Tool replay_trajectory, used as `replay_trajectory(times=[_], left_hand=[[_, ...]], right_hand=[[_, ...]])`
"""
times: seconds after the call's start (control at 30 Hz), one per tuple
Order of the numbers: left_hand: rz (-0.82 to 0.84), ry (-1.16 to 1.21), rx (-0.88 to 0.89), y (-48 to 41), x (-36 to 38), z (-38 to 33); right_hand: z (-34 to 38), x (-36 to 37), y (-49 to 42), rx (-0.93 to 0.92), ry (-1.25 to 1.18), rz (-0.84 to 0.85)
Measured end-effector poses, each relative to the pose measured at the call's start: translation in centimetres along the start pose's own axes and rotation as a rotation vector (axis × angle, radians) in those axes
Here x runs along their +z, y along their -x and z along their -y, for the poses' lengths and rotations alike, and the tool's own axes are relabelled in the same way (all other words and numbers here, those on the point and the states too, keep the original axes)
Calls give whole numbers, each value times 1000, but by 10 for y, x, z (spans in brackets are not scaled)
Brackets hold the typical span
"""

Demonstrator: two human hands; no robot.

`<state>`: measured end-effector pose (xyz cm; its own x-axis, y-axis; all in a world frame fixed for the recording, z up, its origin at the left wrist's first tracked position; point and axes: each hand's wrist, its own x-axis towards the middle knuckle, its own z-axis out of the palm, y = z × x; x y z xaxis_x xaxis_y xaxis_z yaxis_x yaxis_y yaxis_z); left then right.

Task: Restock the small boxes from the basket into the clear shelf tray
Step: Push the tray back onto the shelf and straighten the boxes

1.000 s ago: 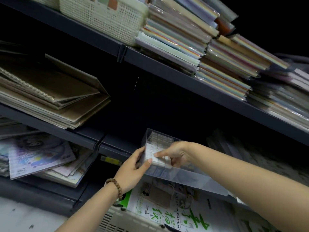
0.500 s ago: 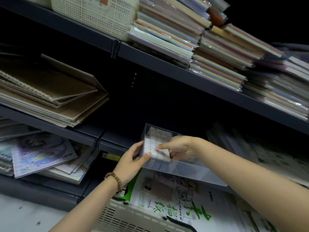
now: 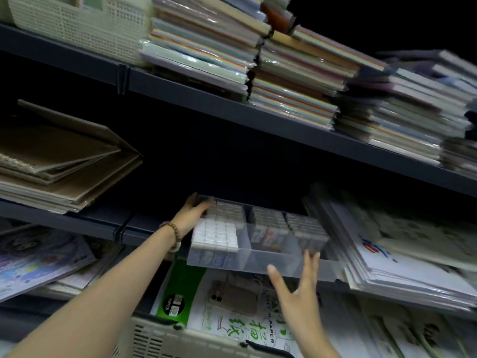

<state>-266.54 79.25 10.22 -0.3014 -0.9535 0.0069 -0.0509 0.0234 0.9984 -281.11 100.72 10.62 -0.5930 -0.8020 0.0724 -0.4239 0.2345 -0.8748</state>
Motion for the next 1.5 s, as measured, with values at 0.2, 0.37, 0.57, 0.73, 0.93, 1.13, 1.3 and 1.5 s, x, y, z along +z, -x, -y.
replay_trajectory(times=[0.2, 0.37, 0.57, 0.73, 0.93, 1.13, 1.3, 1.5], left_hand=[[-50, -64, 46, 3, -1, 4], [-171, -7, 101, 31, -4, 9], [-477, -114, 155, 71, 4, 13], [-420, -404, 0, 95, -7, 7], [-332, -496, 44, 119, -2, 4], [-85, -49, -119, 137, 47, -5], [-124, -266, 66, 112, 75, -5], [-156, -161, -14, 50, 60, -6]], right_hand=[[8, 22, 0, -7, -82, 67], [18, 26, -5, -19, -153, 140], [18, 54, 16, -95, -196, 345], [3, 32, -5, -108, -112, 436], [-13, -17, -40, -226, -246, 572], [-48, -61, -60, -47, -395, 383], [-46, -58, -56, 59, -527, 58], [-27, -19, -28, 203, -561, 161]])
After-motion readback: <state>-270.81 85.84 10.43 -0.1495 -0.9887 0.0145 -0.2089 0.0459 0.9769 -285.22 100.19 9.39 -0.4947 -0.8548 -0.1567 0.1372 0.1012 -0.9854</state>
